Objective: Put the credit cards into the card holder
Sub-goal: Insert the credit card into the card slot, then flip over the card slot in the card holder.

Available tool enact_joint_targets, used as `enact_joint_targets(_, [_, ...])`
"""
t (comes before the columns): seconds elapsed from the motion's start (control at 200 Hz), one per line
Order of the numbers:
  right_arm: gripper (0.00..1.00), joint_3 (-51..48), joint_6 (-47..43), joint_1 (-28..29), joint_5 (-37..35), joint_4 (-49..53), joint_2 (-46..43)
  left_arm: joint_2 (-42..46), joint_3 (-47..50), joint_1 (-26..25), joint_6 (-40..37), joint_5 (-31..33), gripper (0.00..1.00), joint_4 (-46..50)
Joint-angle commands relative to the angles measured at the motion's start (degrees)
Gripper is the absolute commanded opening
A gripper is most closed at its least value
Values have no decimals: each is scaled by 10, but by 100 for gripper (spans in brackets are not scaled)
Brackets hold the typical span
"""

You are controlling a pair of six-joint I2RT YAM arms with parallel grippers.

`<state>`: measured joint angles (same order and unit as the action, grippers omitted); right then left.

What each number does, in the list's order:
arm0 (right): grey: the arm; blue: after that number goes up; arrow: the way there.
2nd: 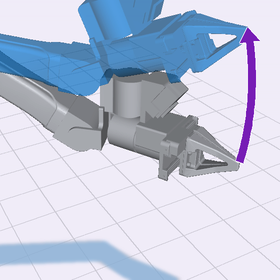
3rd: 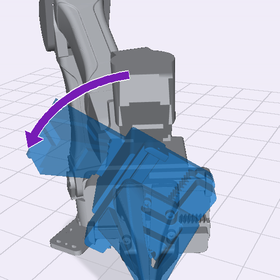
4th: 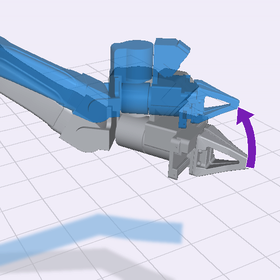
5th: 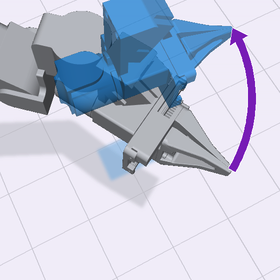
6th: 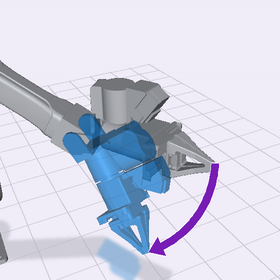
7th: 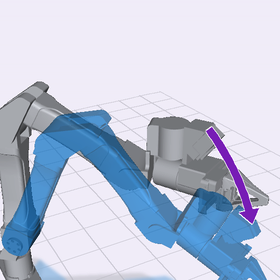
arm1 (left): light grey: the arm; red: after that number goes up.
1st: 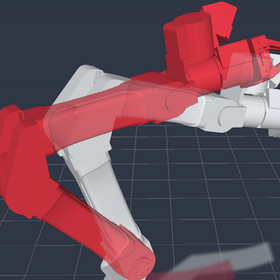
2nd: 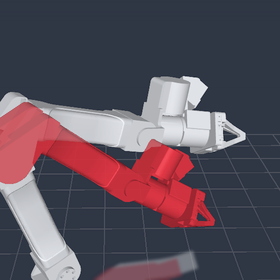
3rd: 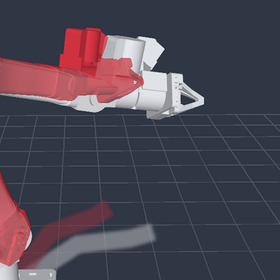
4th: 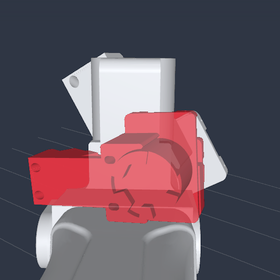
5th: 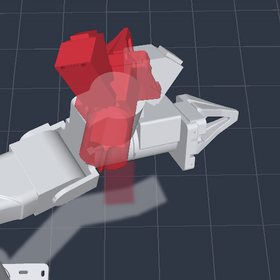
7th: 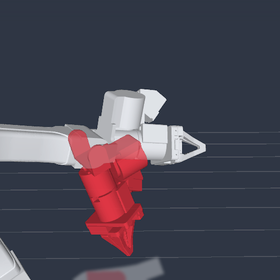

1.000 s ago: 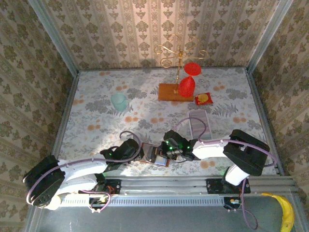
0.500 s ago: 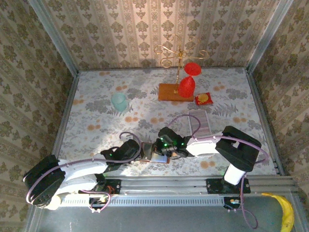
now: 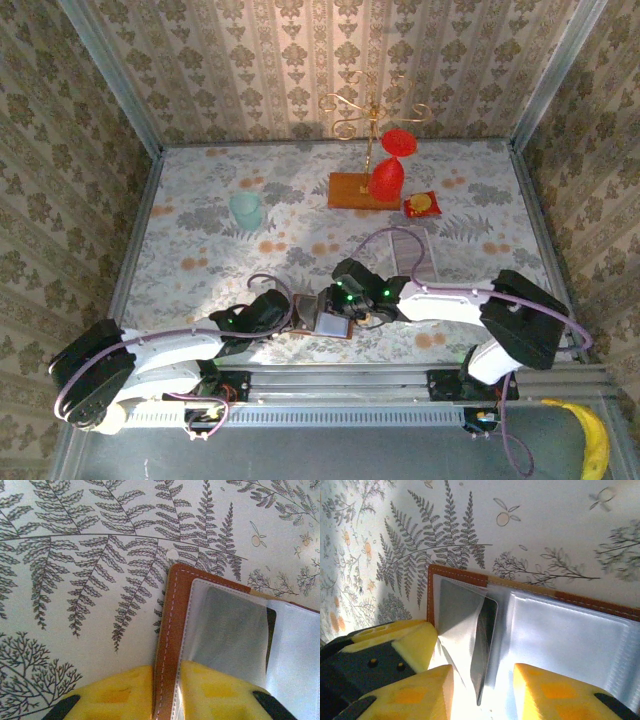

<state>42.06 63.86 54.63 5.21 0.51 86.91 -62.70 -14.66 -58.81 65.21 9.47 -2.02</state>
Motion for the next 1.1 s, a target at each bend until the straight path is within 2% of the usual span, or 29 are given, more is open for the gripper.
enact_joint_targets(0.0, [37,-9,-27,1,-50,83,-33,-25,21,-6,15,-23,22,10])
enact_joint_targets(0.115, [38,-19,-25,1,-58,97,-41,-26,19,-7,16,-21,22,12])
enact_joint_targets(0.735, [39,-19,-13,6,-24,34,29,-47,14,-22,20,-21,22,-2])
enact_joint_targets(0.92, [46,-13,-5,8,-22,28,29,-48,13,-25,21,-19,22,-1])
enact_joint_targets(1.095, [48,-4,1,11,-15,18,32,-37,17,-26,25,-15,22,4])
